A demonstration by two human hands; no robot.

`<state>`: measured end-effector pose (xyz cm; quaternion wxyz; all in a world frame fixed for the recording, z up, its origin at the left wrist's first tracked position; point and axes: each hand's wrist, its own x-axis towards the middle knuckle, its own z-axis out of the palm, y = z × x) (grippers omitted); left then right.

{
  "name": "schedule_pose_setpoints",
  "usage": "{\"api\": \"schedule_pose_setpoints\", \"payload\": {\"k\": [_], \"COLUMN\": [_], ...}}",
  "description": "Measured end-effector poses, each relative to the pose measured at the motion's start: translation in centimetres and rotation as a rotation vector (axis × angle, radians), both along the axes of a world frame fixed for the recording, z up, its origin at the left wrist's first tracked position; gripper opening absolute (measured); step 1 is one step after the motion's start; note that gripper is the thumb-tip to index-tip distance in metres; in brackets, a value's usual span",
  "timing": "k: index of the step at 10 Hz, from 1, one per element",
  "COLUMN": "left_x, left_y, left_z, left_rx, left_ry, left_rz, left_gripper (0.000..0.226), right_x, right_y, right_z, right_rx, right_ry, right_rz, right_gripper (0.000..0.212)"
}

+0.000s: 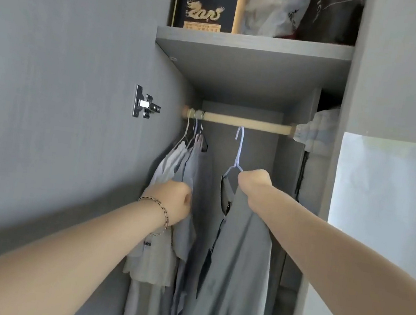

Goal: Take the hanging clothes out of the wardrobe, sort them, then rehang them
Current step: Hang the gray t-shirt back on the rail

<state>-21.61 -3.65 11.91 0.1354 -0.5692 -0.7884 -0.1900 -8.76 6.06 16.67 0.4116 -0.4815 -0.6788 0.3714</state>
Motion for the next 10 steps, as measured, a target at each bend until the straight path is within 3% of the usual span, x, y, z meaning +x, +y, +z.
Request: {"api": "schedule_pose_setpoints", "payload": {"k": [1,2,3,4,5,7,9,10], "left_x": [-3.0,-5.3,-7.4,-8.7,-9.3,-9.7,-8.9,-8.0], "left_y": [3.3,6.0,7.9,9.0,9.9,11.3,11.5,10.8], "left_z": [2.2,4.4,5.9,6.4,6.1,5.7,5.6,5.6], "left_rx": [0.071,0.148,0.205,0.22,0.215,0.204,0.27,0.274], "left_ry": [-0.045,-0.089,-0.108,-0.107,-0.095,-0.067,-0.061,-0.065], "left_rz": [0.071,0.136,0.177,0.188,0.18,0.169,0.196,0.198], "left_gripper": [0.02,0.022,0.022,0.023,0.024,0.02,0.02,0.018], "right_x": [-3.3,-7.4,-9.4,-11.3,-13.8,-15.9,-14.6,-13.4], "right_y": [4.4,8.5,10.6,12.8,14.7,15.5,16.4,15.1], "right_z": [2.1,5.0,7.0,7.6,5.9,1.5,1.2,1.0], "right_rx": [0.039,0.107,0.279,0.364,0.326,0.277,0.261,0.273], "right_ry": [-0.074,-0.102,-0.296,-0.447,-0.478,-0.407,-0.245,-0.269], "right_rz": [-0.013,0.125,0.118,0.142,0.149,0.341,0.457,0.474], "right_gripper": [0.038,0.018,0.038,0.041,0.04,0.015,0.03,0.031]}}
